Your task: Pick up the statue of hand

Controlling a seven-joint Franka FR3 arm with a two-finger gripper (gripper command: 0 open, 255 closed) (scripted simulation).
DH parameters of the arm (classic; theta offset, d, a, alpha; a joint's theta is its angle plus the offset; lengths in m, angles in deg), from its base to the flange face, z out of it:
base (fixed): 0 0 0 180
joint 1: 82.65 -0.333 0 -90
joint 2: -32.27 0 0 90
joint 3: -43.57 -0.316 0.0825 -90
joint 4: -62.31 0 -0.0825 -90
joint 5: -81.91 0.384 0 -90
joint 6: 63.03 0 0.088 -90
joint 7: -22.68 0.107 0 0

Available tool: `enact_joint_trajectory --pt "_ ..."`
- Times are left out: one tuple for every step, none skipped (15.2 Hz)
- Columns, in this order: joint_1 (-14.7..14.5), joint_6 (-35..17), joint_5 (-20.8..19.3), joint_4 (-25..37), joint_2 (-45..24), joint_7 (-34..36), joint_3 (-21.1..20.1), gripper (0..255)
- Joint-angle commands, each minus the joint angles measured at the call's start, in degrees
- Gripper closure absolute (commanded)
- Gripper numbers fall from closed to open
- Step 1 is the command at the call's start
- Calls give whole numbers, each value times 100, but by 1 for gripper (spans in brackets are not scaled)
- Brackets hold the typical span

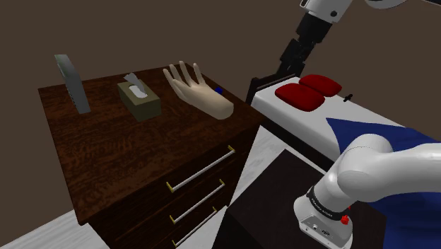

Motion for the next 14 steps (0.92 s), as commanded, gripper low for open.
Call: enact_joint_trajectory --pt "0 0 0 0 0 0 0 0" --pt "-19 -165 27 18 -167 27 -46 0" --pt "-38 -327 52 44 -339 53 -91 0" --pt "-56 -484 75 77 -515 80 -135 0" --pt "-72 -638 96 119 -695 106 -180 0" --pt "-88 -788 115 168 -879 132 -223 0" --pt "-103 -933 131 225 -1065 159 -267 0" --pt "-117 -1073 145 290 -1255 186 -309 0" --pt "-130 -1208 156 363 -1447 213 -351 0" --pt "-143 -1338 164 443 -1642 242 -392 0" --pt "-155 -1463 168 531 -1839 271 -432 0" --pt "-166 -1582 170 627 -2038 300 -473 0" --pt "-175 -1695 169 729 -2238 331 -512 0" --pt "-185 -1802 165 840 -2441 362 -551 0"
